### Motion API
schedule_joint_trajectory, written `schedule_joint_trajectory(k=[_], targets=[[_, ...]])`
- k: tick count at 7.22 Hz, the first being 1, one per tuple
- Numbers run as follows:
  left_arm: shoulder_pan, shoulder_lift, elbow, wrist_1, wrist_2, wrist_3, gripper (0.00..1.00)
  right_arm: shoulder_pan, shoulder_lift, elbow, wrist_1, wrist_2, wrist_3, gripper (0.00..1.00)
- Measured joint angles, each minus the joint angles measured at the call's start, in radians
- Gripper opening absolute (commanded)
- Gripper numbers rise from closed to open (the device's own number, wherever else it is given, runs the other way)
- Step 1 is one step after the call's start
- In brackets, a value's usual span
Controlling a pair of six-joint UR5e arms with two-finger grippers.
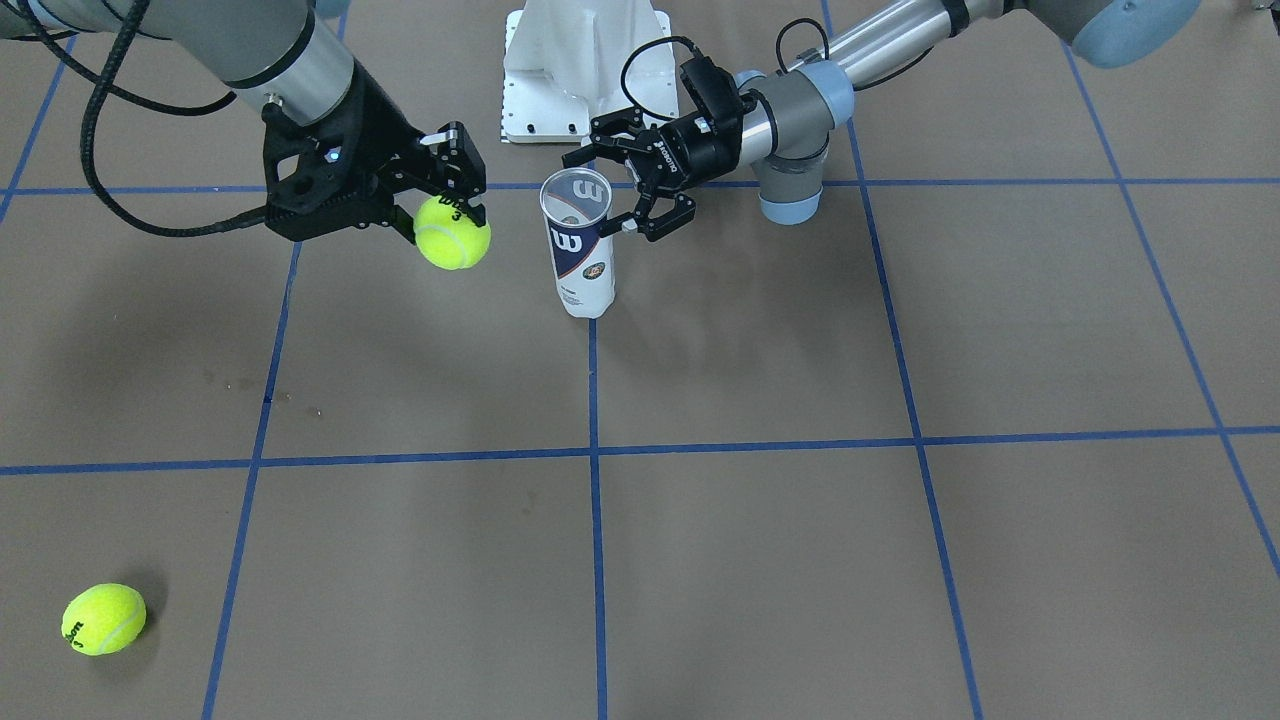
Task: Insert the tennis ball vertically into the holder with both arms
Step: 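Carry the held ball with the right gripper above the can's opening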
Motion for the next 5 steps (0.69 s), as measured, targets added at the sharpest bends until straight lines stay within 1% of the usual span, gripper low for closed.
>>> schedule_joint_trajectory(k=[2,5], targets=[[0.000,0.000,0.002,0.001,0.000,0.002,0.99,-0.060,0.046,-0.007,-0.006,-0.060,0.048,0.00],[-0.001,-0.001,0.002,0.001,0.002,0.008,0.99,-0.125,0.112,-0.003,-0.084,-0.113,0.074,0.00]])
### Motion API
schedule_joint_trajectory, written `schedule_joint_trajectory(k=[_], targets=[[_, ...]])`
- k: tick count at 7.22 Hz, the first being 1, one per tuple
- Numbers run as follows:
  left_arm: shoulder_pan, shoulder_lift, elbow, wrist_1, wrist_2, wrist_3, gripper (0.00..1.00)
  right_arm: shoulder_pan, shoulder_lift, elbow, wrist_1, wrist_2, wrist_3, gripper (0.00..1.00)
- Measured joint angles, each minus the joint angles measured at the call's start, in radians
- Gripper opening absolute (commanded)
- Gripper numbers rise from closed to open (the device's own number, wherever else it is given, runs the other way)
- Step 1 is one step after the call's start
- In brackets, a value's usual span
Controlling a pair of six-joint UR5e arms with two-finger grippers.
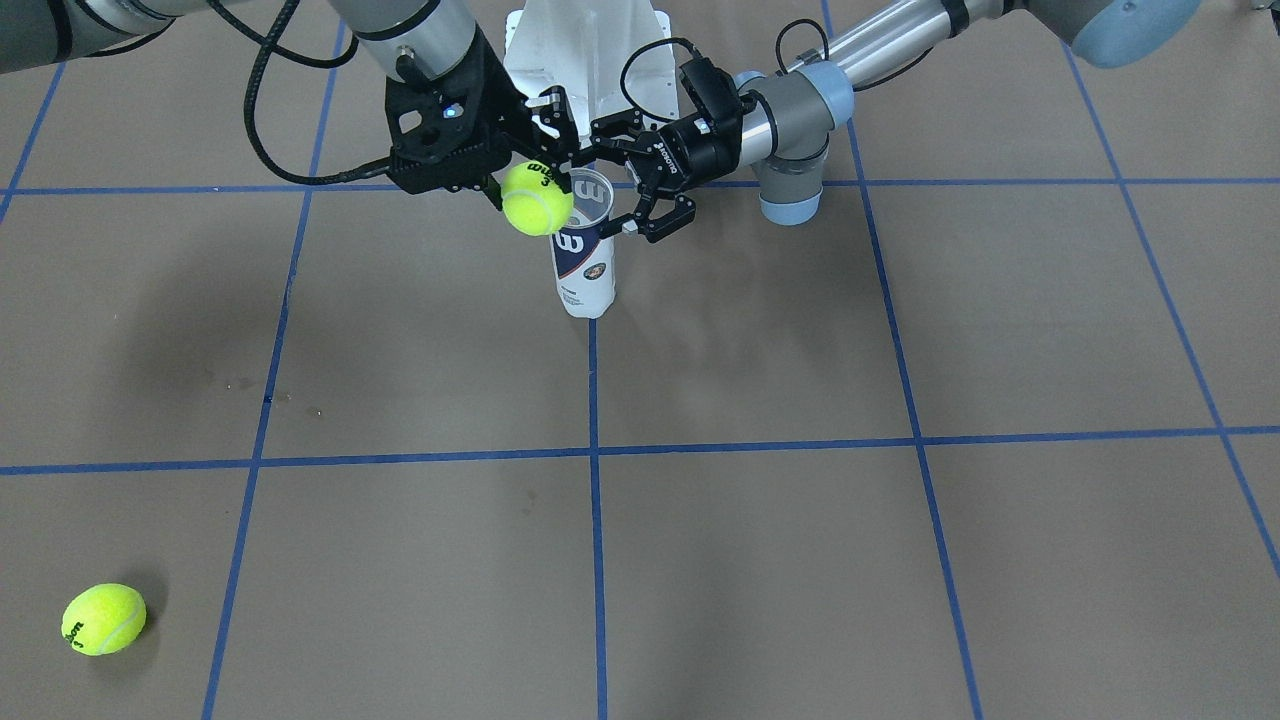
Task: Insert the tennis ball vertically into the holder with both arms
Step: 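Lower the ball into the can and open the right gripper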
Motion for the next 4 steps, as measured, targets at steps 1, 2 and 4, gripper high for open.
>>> schedule_joint_trajectory(k=[1,2,4], targets=[[0.000,0.000,0.000,0.000,0.000,0.001,0.99,-0.018,0.005,0.002,-0.009,-0.013,0.002,0.00],[0.000,-0.001,0.000,0.000,0.000,0.001,0.99,-0.031,0.007,0.003,-0.012,-0.019,0.006,0.00],[0.000,-0.001,0.000,-0.001,0.000,0.001,0.99,-0.044,0.009,0.003,-0.014,-0.023,0.016,0.00]])
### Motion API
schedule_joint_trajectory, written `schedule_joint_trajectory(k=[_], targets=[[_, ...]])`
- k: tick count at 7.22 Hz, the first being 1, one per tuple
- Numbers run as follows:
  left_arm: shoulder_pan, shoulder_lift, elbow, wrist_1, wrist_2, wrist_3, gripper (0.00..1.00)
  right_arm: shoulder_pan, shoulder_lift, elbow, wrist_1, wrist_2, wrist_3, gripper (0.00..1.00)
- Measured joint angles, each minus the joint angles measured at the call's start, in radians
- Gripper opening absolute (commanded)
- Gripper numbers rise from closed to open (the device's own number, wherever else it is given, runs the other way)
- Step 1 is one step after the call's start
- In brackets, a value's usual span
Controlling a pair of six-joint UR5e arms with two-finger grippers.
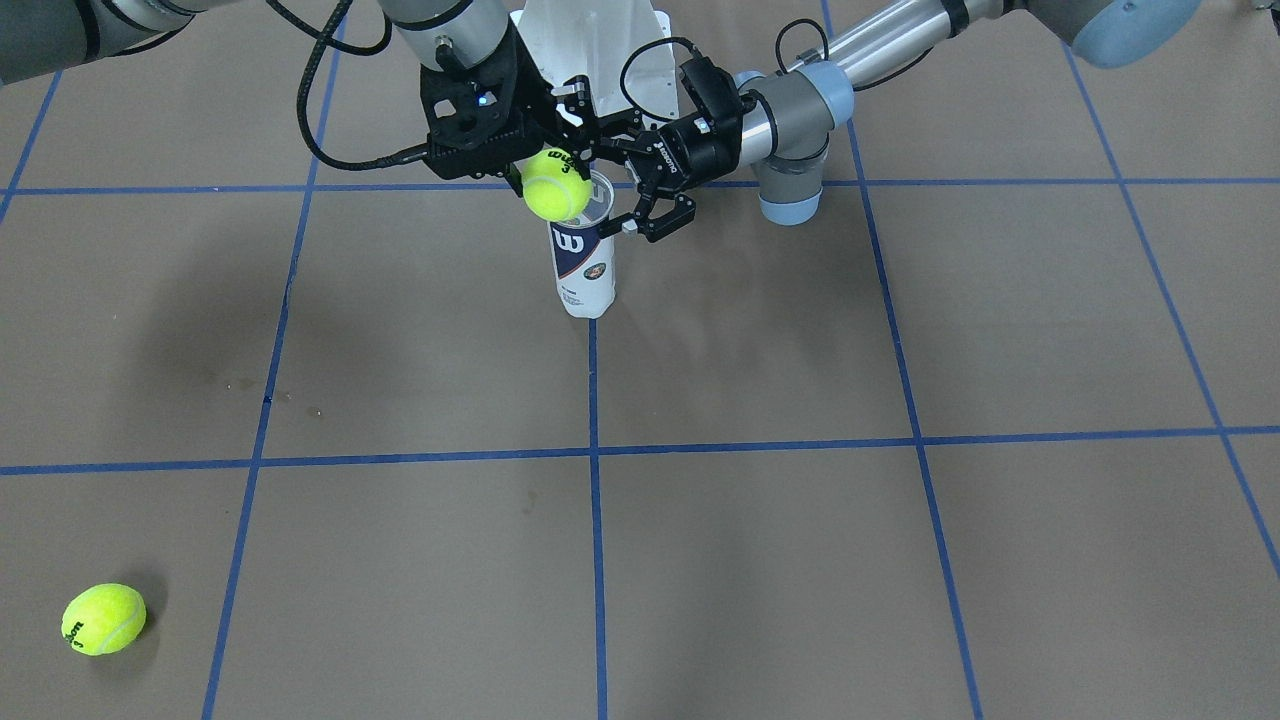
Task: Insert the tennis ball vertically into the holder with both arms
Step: 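Lower the ball into the can and open the right gripper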
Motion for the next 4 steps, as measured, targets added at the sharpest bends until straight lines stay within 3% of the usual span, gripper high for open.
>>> schedule_joint_trajectory(k=[4], targets=[[0.000,0.000,0.001,0.001,0.000,-0.002,0.99,-0.027,0.002,0.001,0.000,-0.014,0.002,0.00]])
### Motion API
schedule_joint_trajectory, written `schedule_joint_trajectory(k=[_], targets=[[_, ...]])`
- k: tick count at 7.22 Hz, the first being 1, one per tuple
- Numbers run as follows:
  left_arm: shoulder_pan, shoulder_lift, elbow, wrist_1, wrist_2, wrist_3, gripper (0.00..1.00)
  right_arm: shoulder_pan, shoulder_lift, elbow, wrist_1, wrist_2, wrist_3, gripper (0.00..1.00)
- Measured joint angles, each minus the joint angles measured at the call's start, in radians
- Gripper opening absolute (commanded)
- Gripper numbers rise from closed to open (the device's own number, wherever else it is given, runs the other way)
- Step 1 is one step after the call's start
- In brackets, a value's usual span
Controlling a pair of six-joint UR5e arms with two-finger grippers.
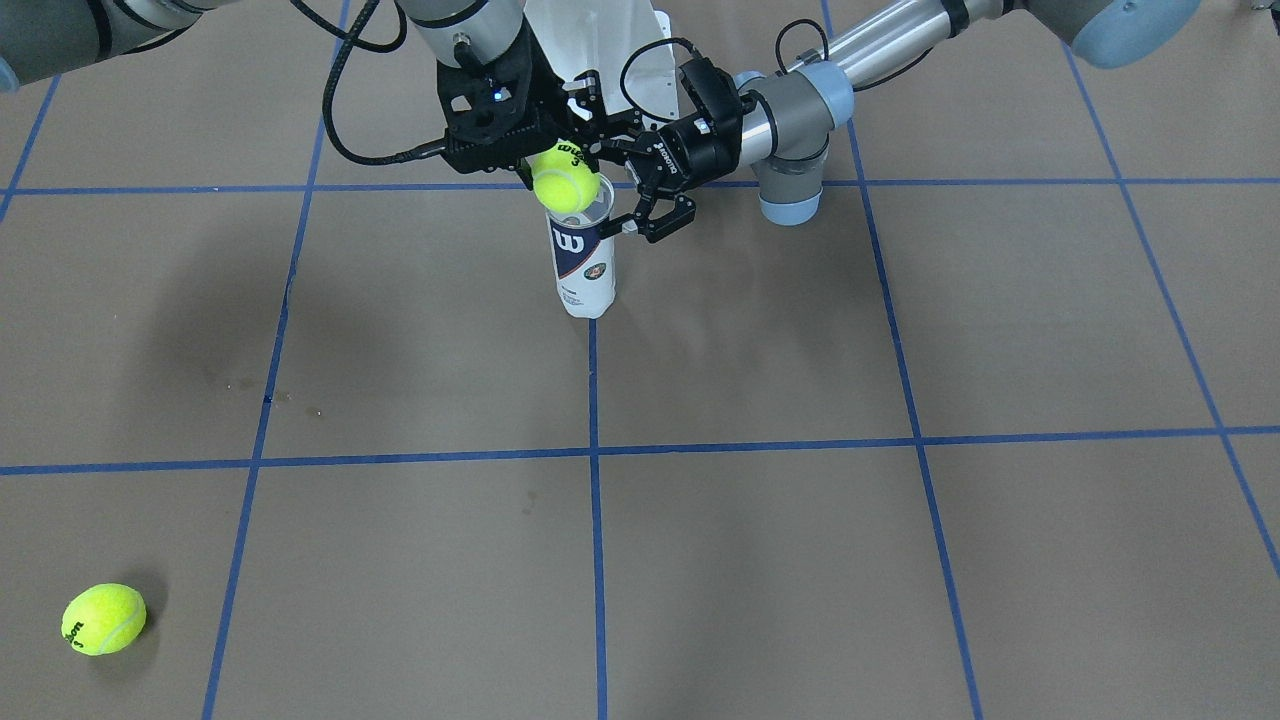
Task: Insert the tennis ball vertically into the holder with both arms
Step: 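Lower the ball into the can and open the right gripper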
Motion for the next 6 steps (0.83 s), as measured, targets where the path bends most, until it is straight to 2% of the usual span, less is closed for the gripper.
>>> schedule_joint_trajectory(k=[1,3,6], targets=[[0.000,0.000,0.000,0.000,0.001,-0.001,0.99,-0.005,0.001,0.001,0.000,-0.003,0.000,0.25],[0.000,0.000,0.000,0.000,0.001,-0.004,0.99,-0.010,0.001,0.001,0.000,-0.006,0.000,0.99],[0.000,-0.001,-0.001,0.000,0.001,-0.008,0.99,-0.011,0.001,0.002,-0.001,-0.008,0.000,1.00]])
